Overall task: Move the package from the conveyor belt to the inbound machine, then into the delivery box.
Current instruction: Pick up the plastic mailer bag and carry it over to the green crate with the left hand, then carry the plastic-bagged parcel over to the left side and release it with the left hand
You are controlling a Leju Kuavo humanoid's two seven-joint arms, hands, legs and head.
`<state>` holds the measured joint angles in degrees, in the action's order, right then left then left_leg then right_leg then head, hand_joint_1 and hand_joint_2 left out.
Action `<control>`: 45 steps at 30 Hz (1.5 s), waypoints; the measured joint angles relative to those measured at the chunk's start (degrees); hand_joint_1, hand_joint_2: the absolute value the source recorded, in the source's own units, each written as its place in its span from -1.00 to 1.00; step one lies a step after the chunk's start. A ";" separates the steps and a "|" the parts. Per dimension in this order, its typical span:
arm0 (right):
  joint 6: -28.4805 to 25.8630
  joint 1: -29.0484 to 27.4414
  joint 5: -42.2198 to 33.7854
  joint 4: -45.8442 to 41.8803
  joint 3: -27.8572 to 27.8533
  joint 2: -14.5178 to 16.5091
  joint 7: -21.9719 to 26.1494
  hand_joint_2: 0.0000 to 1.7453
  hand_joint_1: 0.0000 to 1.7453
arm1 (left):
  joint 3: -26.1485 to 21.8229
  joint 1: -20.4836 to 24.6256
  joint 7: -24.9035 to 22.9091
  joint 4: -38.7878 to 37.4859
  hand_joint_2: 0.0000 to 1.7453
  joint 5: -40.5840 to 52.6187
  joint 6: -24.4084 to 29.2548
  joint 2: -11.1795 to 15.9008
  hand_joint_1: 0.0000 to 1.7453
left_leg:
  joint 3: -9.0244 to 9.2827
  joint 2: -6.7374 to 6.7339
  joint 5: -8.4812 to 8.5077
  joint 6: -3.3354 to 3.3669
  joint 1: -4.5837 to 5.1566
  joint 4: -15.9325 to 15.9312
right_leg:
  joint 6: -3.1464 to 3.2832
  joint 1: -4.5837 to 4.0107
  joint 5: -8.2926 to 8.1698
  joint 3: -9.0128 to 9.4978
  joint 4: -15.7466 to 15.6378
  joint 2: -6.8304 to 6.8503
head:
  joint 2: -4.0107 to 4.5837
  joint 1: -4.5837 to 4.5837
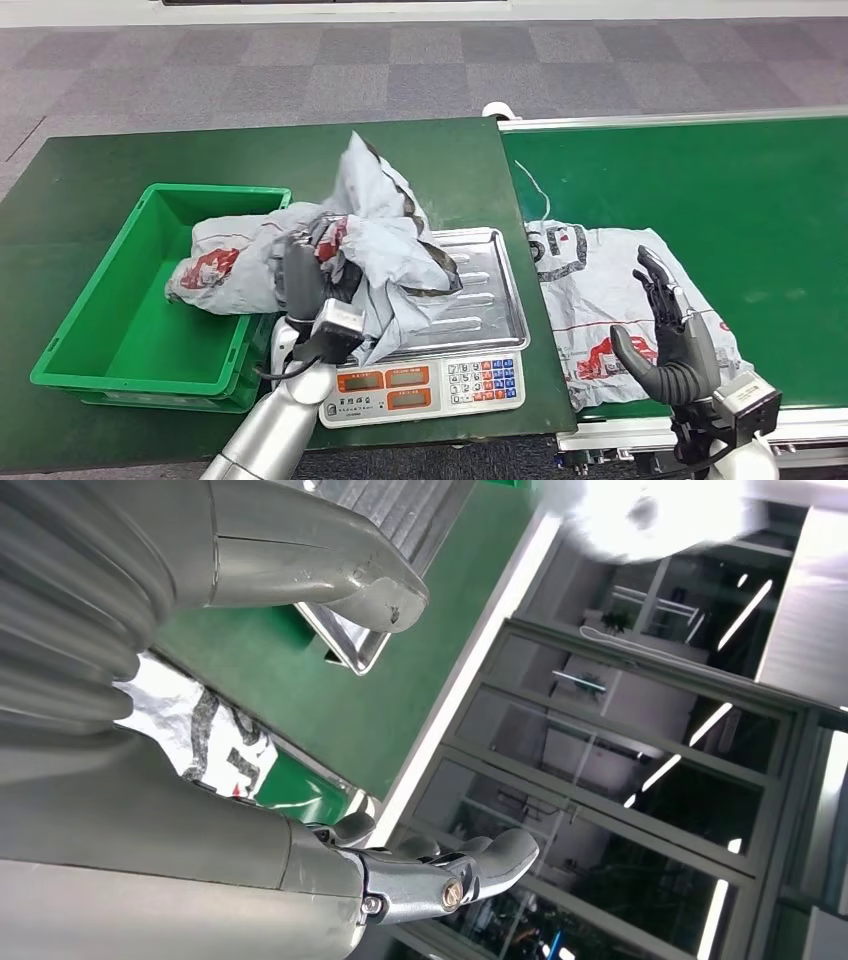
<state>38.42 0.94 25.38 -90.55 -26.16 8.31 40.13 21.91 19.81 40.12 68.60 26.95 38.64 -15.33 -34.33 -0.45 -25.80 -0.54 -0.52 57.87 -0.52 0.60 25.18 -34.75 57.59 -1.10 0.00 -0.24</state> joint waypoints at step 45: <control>0.00 -3.20 -0.28 -1.75 -0.09 -0.08 0.00 1.00 -1.00 | -39.76 -3.14 -20.07 7.15 1.00 58.02 1.41 -3.75 -0.34 | 0.08 -0.11 -0.04 0.03 0.03 0.03 | -0.04 0.04 0.02 0.00 -0.04 -0.10 | 0.00 -0.01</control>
<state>38.42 -2.27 25.10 -92.30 -26.25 8.23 40.13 -17.86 16.67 20.05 75.75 84.97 40.05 -19.08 -34.25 -0.55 -25.84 -0.51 -0.49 57.89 -0.56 0.65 25.20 -34.75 57.55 -1.20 0.00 -0.25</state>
